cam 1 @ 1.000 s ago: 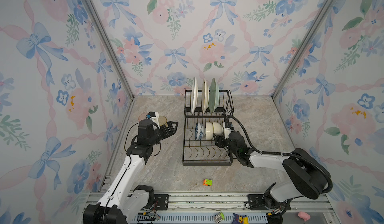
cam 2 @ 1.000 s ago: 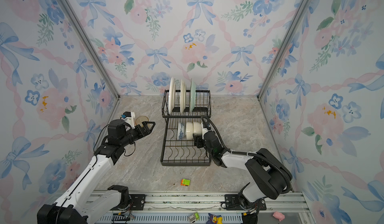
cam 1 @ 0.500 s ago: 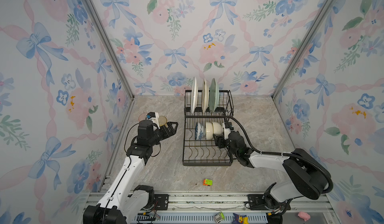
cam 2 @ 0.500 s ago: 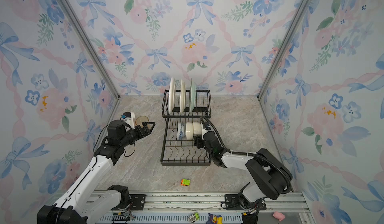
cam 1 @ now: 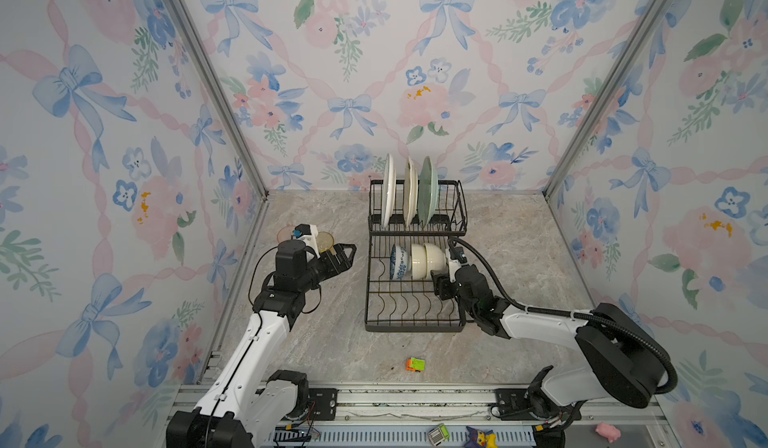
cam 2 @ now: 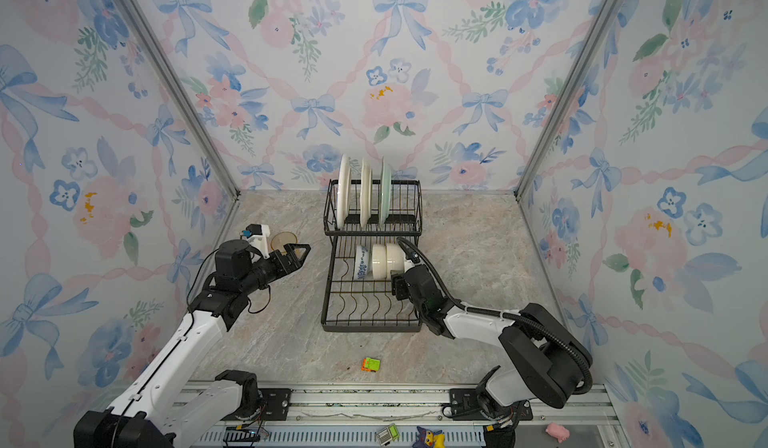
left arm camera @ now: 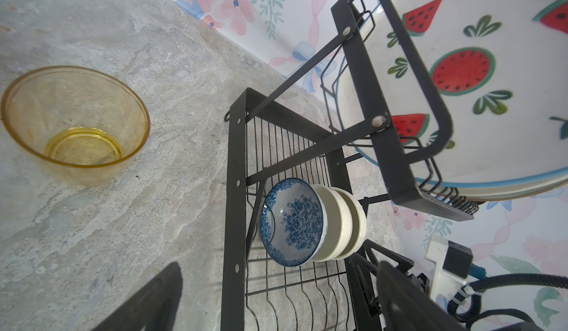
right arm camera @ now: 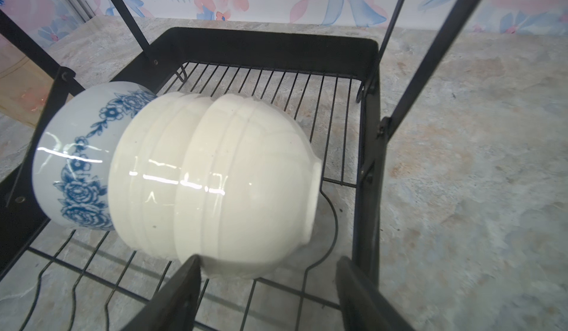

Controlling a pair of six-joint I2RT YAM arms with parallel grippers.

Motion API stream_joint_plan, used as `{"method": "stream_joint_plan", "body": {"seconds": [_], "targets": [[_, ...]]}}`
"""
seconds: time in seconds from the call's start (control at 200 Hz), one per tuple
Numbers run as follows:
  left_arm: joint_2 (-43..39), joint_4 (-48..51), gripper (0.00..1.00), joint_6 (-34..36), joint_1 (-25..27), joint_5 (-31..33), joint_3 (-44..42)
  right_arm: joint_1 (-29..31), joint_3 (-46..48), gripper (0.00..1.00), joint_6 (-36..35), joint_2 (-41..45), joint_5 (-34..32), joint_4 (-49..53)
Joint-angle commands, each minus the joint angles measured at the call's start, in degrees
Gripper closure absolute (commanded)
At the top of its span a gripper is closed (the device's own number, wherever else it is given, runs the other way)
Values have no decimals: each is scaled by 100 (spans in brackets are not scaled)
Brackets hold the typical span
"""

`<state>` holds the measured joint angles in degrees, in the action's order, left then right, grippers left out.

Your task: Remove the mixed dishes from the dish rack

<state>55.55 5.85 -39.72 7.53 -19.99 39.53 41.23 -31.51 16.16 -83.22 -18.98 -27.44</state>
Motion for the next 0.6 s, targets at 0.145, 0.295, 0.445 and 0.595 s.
{"method": "stream_joint_plan", "body": {"seconds": [0.145, 0.295, 0.445, 0.595], "targets": [[9, -13, 2, 17, 44, 12, -68, -59, -143, 23, 36, -11, -254, 321], [8, -14, 2, 22, 47, 18, -90, -122, -59, 15, 208, 152, 202, 152], [17, -15, 2, 35, 47, 28, -94, -228, -49, 14, 278, 175, 480, 97], [26, -13, 2, 34, 42, 19, -101, -257, -5, 13, 291, 157, 743, -78]]}}
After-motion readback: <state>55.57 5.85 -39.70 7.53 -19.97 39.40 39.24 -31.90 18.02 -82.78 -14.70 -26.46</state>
